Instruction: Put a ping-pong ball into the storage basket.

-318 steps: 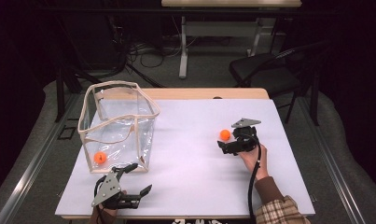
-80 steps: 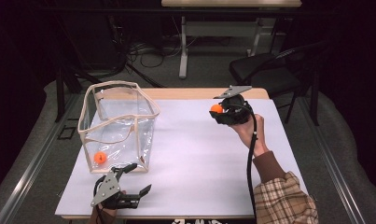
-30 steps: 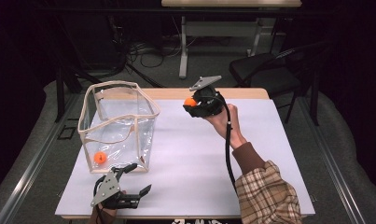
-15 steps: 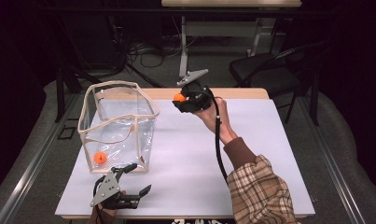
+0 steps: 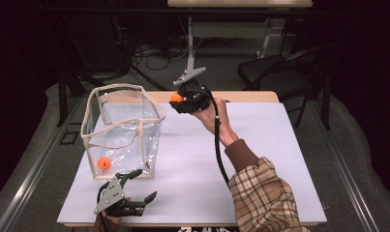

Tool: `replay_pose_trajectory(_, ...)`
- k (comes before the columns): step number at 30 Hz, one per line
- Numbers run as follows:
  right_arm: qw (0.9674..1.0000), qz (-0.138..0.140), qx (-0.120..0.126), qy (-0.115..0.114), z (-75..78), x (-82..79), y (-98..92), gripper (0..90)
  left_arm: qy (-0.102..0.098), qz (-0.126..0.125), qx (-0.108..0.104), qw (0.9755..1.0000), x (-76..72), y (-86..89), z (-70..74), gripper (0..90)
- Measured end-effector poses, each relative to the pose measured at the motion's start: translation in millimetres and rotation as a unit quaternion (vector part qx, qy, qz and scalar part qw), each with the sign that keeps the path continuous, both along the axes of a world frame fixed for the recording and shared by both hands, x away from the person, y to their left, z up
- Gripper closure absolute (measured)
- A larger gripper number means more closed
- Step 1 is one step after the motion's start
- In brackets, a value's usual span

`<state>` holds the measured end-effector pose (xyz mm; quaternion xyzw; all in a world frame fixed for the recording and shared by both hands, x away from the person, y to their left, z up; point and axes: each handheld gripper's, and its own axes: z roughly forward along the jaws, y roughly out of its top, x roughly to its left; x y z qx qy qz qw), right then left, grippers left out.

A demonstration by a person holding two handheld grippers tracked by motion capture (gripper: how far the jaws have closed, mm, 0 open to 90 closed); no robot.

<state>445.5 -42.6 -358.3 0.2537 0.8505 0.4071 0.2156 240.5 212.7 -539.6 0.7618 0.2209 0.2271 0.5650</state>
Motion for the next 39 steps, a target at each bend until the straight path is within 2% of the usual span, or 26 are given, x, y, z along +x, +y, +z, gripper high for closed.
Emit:
replay_pose_trajectory(28,0.9996,0.030,0.000,0.002,6.2,5.4,46.7,50.8,0.001,-0.001,-0.001,1.0000,0.3,0.6,-0.1,15.5)
replay_pose_trajectory(39,0.9993,0.037,0.001,0.003,7.4,5.7,58.9,50.8,0.000,-0.002,-0.001,1.0000,0.2,0.6,0.1,15.5)
